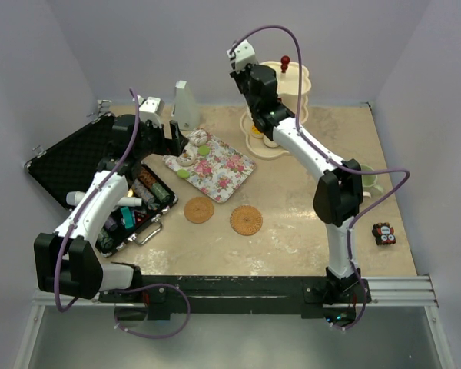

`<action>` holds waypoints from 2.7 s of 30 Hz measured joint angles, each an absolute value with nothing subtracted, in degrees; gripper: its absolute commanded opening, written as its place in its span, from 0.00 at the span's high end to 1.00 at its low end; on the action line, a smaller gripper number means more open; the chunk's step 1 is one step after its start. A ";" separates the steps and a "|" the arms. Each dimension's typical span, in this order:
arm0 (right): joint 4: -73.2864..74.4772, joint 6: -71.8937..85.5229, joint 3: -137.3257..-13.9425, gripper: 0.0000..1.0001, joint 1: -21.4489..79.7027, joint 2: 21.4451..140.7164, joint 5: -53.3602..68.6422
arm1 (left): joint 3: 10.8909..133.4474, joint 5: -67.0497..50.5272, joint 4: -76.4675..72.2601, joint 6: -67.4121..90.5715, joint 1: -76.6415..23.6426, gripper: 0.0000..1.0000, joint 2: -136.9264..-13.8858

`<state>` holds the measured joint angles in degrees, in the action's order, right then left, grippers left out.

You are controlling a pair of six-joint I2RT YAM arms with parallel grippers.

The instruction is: Serve the afternoon tea

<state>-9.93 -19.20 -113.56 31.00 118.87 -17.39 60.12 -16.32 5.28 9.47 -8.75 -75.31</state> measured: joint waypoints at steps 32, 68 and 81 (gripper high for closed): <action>-5.34 -19.31 -114.98 0.51 30.20 118.85 -15.94 | 60.12 -16.97 5.32 9.50 -8.75 0.05 -75.31; -32.91 2.17 -88.73 0.46 44.03 108.53 -5.32 | 57.21 3.16 3.92 11.42 -6.39 0.02 -66.85; -38.72 3.53 -90.30 0.37 47.53 122.56 -13.02 | 57.19 2.46 3.92 11.40 -6.39 0.02 -67.18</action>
